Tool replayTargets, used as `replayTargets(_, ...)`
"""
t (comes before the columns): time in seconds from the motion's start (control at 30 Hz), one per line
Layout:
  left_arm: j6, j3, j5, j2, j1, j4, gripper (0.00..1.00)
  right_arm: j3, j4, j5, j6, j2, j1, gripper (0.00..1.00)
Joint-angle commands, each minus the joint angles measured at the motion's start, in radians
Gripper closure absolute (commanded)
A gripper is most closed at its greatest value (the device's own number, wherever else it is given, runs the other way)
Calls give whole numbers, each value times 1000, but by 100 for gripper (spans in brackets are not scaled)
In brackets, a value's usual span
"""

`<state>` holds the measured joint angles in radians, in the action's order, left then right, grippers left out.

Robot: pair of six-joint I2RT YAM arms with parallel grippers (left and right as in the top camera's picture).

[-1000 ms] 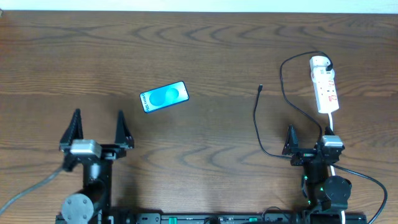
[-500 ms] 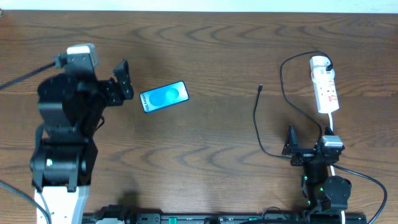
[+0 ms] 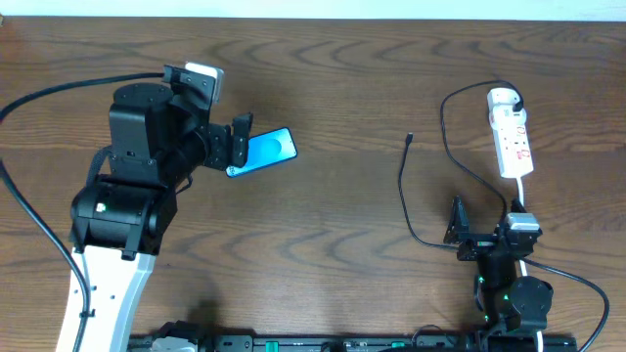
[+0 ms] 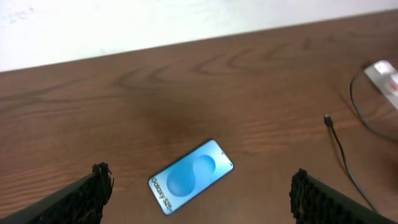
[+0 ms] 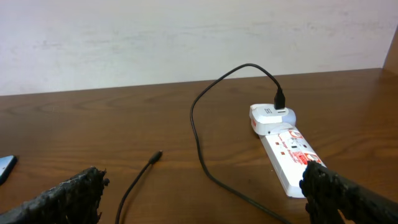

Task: Plug charger to phone and switch on socket
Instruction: 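Move the left gripper over the blue phone and descend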

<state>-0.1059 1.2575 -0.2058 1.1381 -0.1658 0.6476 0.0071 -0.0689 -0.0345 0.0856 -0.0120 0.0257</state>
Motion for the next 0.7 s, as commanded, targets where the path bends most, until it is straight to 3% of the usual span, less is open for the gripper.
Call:
replayTargets(0.0,-37,24,-23,5,-2,16,7,-2,-3,-10,-12,6,-7,1)
replayTargets(0.17,-85,75,-19,41,-2,16,7,-2,-3,-10,-12,6,-7,1)
replayTargets(0.3,-164,244,-19,198,-2,99,7,-2,-3,-10,-12,6,-7,1)
replayTargets(0.37,-226,356,-19,299,-2,180,6,-2,-3,-10,-12,6,-7,1)
replayTargets(0.47,-421,510,-19,460,-2,354,5,-2,-3,-10,-12,6,-7,1)
replayTargets(0.67,-584,529,-18,622,-2,449,7,-2,-3,-10,-12,6,-7,1)
